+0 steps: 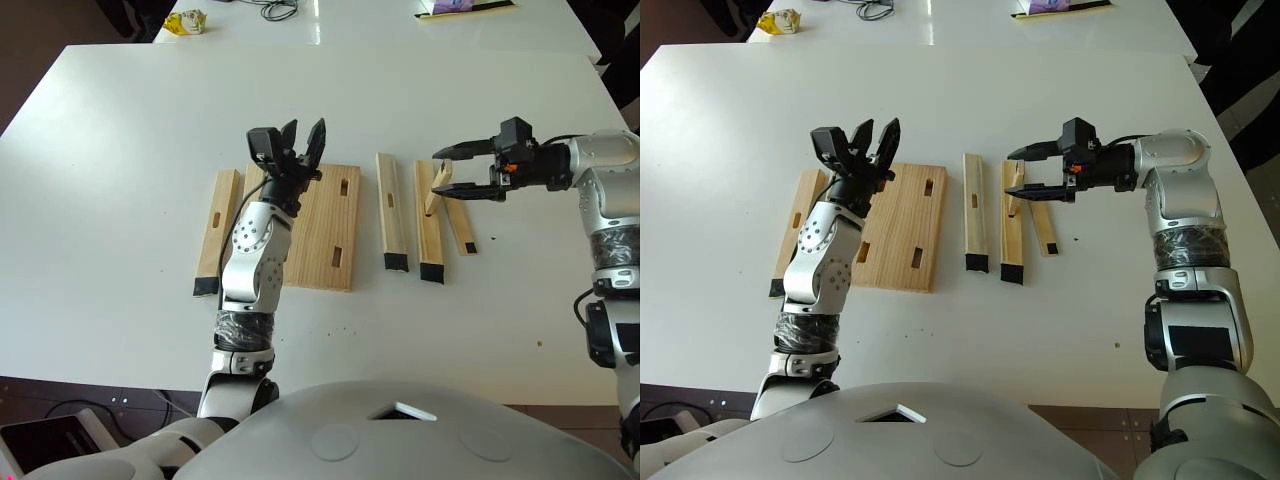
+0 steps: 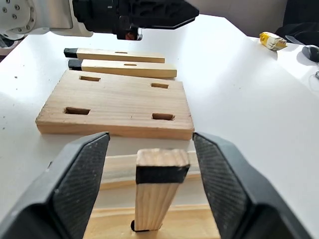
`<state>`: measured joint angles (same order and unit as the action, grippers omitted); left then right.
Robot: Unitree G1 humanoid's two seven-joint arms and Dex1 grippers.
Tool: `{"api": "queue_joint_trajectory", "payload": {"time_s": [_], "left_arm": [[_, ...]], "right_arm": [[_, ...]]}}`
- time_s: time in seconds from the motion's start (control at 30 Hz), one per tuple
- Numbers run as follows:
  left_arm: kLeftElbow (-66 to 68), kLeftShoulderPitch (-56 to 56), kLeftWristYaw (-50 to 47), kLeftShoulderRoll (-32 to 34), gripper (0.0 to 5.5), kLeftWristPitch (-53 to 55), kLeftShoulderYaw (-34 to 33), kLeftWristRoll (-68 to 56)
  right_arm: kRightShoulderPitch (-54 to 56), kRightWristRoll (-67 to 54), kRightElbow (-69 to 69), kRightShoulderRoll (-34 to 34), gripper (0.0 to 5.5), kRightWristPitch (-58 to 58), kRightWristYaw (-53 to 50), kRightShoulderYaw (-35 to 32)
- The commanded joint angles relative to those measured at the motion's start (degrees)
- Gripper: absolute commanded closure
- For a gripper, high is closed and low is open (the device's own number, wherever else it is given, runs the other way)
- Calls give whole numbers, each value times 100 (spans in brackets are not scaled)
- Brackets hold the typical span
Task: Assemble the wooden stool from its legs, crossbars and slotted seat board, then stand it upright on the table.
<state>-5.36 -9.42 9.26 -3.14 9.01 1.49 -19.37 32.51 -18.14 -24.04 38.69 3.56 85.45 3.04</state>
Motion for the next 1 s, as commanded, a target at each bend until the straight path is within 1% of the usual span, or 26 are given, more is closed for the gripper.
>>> {"api": "queue_joint_trajectory", "payload": {"time_s": [0.03,0.13,0.23,0.33,0.47,0.57,0.63,0.83,0.9,0.97,1.0], "left_arm": [[-44,51,38,-38,282,-31,24,39],[-32,15,59,20,282,-17,38,85],[-25,-51,55,39,282,-6,-31,34],[-1,-57,-7,14,282,-24,-96,46],[118,-71,-6,-30,282,-43,-105,70],[143,-72,4,-47,282,-52,-88,78],[152,-75,20,-38,282,-52,-92,74],[178,-78,-1,-41,282,-94,-159,38],[167,-73,-8,-49,282,-90,-171,32],[165,-76,-8,-50,282,-80,-174,30],[165,-77,-12,-49,282,-75,-176,32]], "right_arm": [[52,-492,600,52,241,707,-159,-306],[35,-930,1220,26,241,1341,-231,-423],[212,-1266,1572,-357,241,1792,-887,-596],[215,-1105,1644,-773,241,1702,-1626,-559],[-122,-756,1624,-1067,241,1526,-2274,-389],[-235,-666,1628,-1124,241,1482,-2359,-299],[-226,-781,1736,-1097,241,1558,-2336,-363],[184,-1827,2167,-1294,241,1986,-2474,-1030],[215,-2033,2216,-1328,241,2119,-2551,-1135],[94,-1846,2147,-1298,241,2043,-2585,-999],[-19,-1518,2007,-1247,241,1857,-2603,-784]]}}
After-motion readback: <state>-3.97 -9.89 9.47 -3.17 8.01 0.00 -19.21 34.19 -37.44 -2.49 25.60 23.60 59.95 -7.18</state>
